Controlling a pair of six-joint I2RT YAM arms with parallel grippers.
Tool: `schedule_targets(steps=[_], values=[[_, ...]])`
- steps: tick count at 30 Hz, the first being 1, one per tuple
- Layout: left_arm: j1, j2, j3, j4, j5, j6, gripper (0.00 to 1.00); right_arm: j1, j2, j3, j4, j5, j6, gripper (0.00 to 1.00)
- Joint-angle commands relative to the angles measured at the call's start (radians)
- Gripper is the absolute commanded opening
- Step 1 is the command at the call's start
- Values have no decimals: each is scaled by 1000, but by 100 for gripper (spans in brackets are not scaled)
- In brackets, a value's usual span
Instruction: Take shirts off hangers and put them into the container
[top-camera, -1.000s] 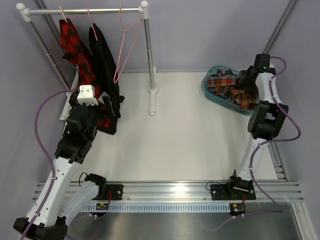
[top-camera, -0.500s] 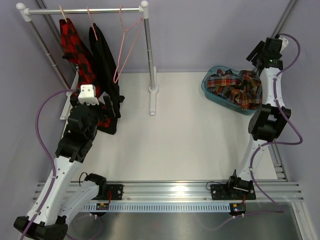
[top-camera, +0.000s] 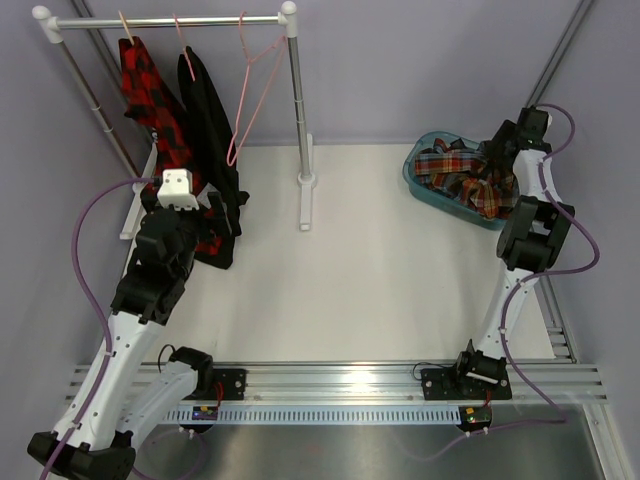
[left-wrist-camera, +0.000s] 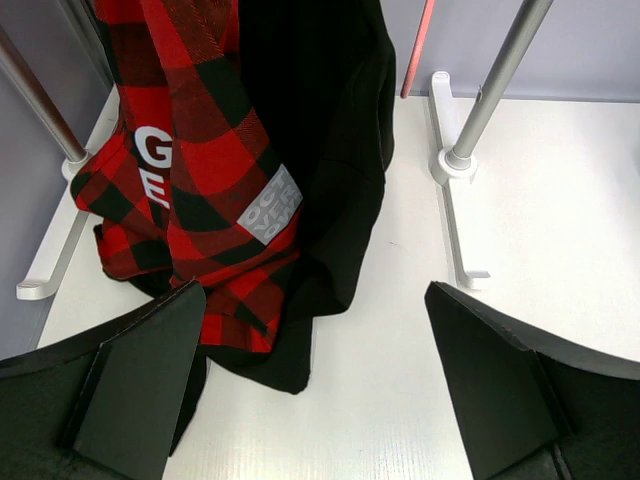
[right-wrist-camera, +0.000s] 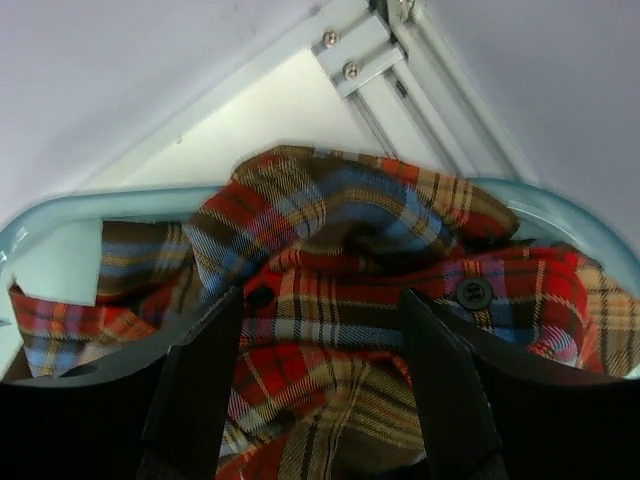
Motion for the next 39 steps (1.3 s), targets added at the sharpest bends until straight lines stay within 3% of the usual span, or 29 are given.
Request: schedule_targets(steps=[1,8,13,21,30,39], values=[[4,-8,-3,59,17,-19,99,6,-117,-112,71,-45,-9,71],[4,-19,-5,59,14,-19,99,6,-134,-178,10,-43,14,67],[4,-17,-3,59,12,-19,99,6,-36,-88,-143,-5,36,67],[4,-11,-3,60,8,-16,99,6,45,0,-230,10,37,67],[4,-2,-2,59,9,-16,99,12,-193,-32,-63,24,40,69],[4,3,-3,59,2,-13,99,16,-162,43,85,10,-13,69]])
